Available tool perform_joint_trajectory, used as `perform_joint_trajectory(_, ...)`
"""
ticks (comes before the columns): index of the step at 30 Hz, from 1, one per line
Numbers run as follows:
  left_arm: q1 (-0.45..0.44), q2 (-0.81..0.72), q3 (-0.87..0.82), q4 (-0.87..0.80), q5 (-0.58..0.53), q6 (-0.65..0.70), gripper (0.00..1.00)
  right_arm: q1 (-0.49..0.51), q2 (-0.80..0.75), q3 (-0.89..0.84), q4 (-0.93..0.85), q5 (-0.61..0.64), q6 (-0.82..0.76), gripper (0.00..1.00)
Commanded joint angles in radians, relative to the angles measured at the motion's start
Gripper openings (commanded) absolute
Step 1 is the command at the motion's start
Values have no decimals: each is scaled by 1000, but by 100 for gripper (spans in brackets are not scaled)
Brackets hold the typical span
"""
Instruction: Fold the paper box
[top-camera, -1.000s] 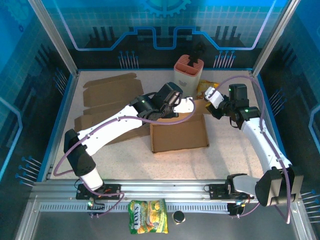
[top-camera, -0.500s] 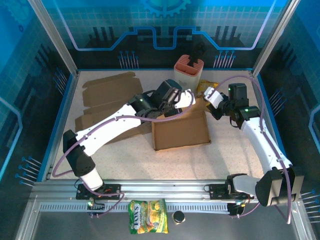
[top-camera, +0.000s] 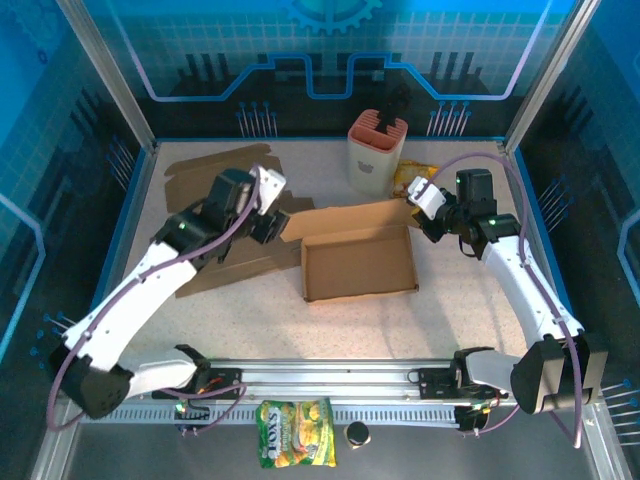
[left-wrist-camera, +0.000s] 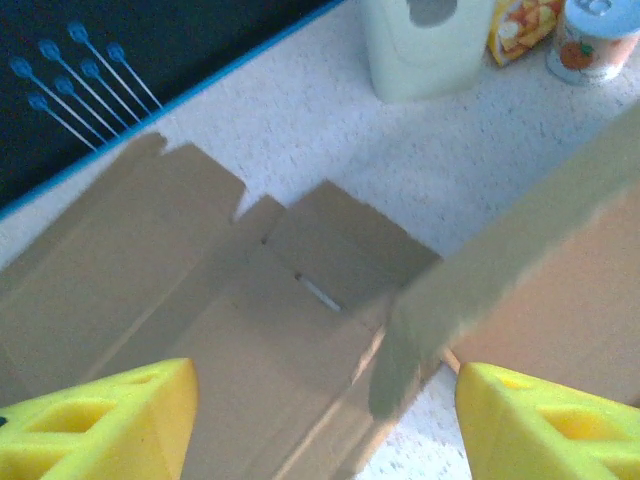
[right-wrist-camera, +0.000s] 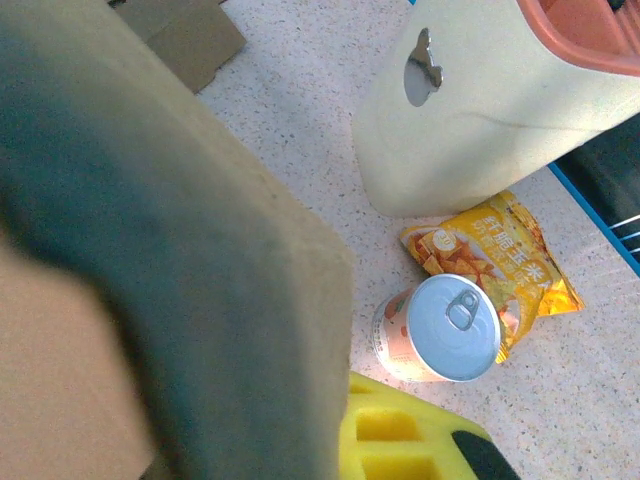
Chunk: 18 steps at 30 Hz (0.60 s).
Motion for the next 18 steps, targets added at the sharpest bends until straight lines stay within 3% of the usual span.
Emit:
perform_joint_trajectory(1,59,-76,-112,95,132,-52,69,-5,-21,-13,6,-29,-4,0)
perform_joint_trajectory(5,149,-51,-144,92,258,18,67,-4,-23,-19,8,-35,1,0)
perform_joint_trajectory(15,169,70,-151,187,358,131,66,-4,-19,-19,14,-38,3,0)
perform_joint_trajectory(18,169,93,-157,207,317,144,66,-4,-18,-20,14,-44,6,0)
